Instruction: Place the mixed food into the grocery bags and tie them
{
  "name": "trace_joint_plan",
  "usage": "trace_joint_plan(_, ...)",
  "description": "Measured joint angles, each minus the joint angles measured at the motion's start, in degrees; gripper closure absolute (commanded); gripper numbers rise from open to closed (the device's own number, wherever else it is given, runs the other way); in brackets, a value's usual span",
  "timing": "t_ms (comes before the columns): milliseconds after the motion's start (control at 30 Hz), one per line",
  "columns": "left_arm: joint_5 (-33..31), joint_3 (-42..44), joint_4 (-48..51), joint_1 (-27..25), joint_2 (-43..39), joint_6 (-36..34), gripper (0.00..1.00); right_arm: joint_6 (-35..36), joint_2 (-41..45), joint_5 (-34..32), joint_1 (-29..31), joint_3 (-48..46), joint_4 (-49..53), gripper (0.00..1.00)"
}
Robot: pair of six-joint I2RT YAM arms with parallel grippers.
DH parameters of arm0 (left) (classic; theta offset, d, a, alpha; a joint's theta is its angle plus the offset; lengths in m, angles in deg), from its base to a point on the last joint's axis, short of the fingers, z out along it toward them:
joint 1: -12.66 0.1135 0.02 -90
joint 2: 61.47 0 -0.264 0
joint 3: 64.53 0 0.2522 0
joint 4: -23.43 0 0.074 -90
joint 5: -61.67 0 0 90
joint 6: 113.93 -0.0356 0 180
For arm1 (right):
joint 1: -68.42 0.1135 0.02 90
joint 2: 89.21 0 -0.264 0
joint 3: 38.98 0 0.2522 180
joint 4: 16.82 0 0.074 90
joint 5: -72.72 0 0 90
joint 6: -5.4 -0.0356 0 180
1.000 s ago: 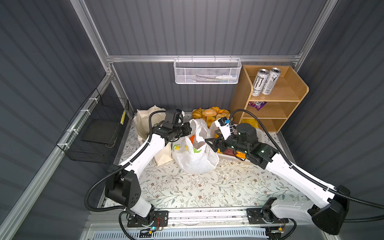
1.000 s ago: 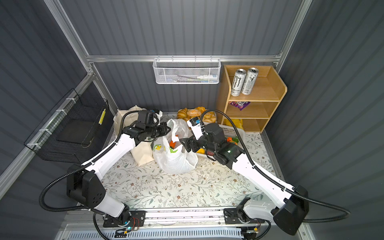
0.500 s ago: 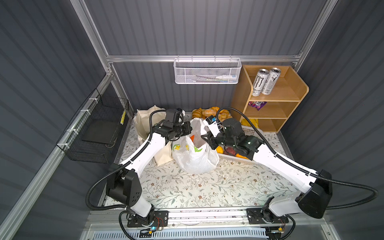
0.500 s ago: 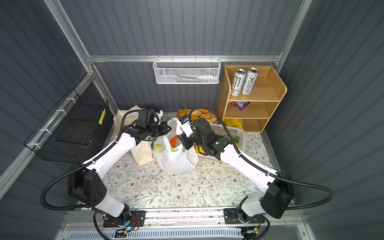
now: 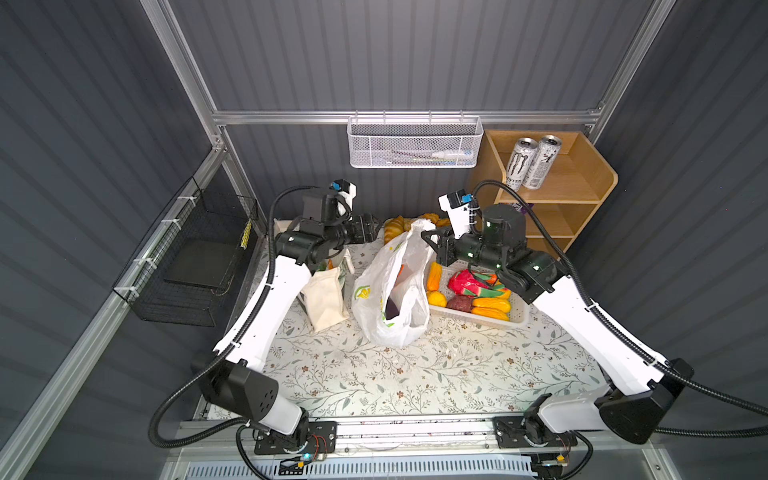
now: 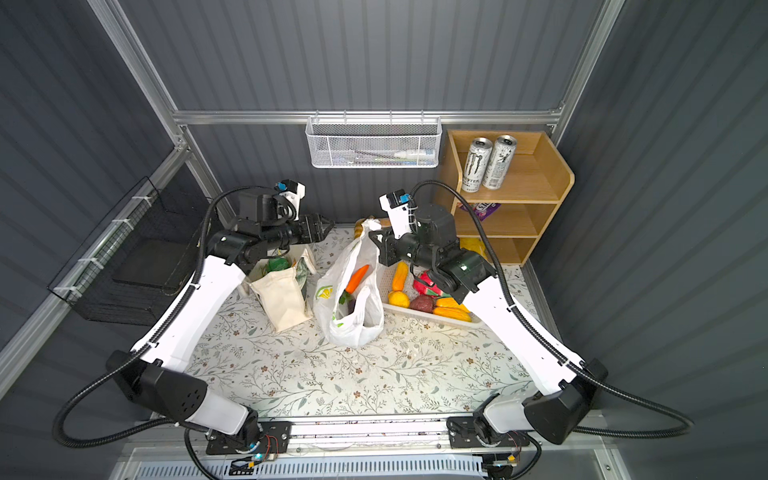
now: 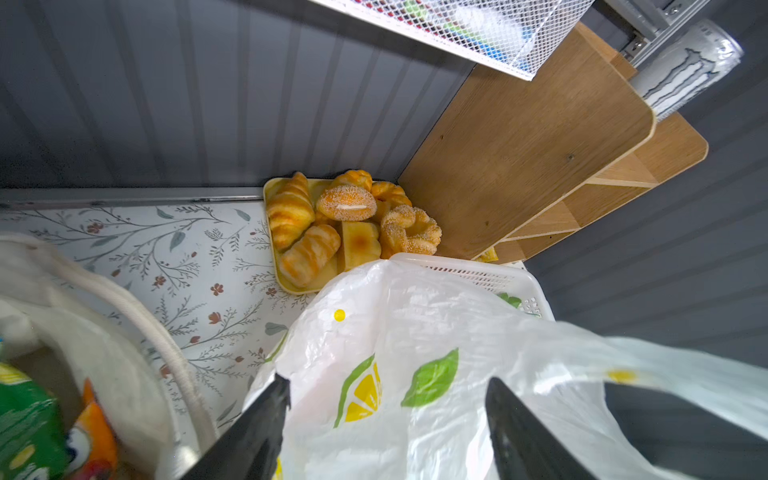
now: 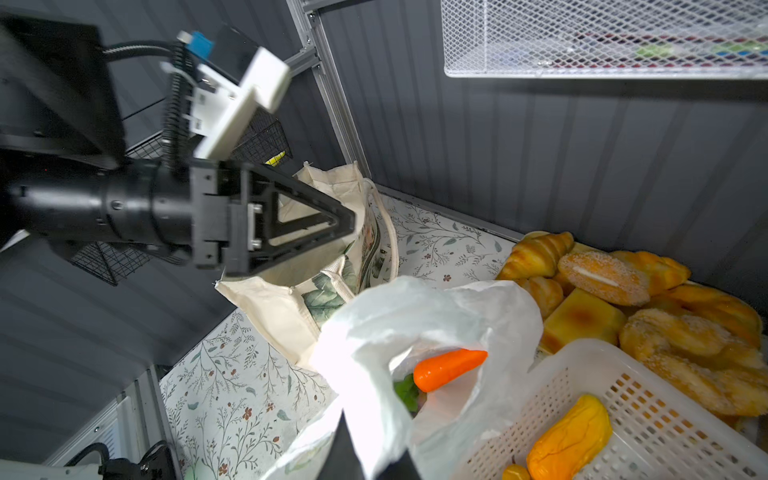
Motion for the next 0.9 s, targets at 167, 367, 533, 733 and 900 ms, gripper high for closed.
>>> trace_joint_plan(167,5.18,6.27,1.31,-5.68,-7.98,-2.05,0.28,-2.03,-0.85,0.48,-0.87,-0.46,0.59,1.0)
trace_joint_plan(367,1.14,10.78,5.18,-19.87,-10.16,-2.86,0.28,-3.21,-1.62,0.59,-1.25,-0.48,1.09,1.0)
trace_joint_plan(533,-7.63,10.91,7.98,-28.52,-6.71,-3.28,0.28,-4.09,-2.62,0.11,-1.92,-0.48,1.4,1.0)
trace_joint_plan(733,-15.26,10.91,8.33,-32.06,-2.6,-4.11,0.27,-4.92,-2.97,-0.68,-2.43,-0.48,1.88,1.0)
trace_joint_plan(900,-17.4,10.91,7.06,-32.52,0.5,-4.81,0.27,-4.96,-2.97,-0.76,-2.47,-0.52,1.9,1.0)
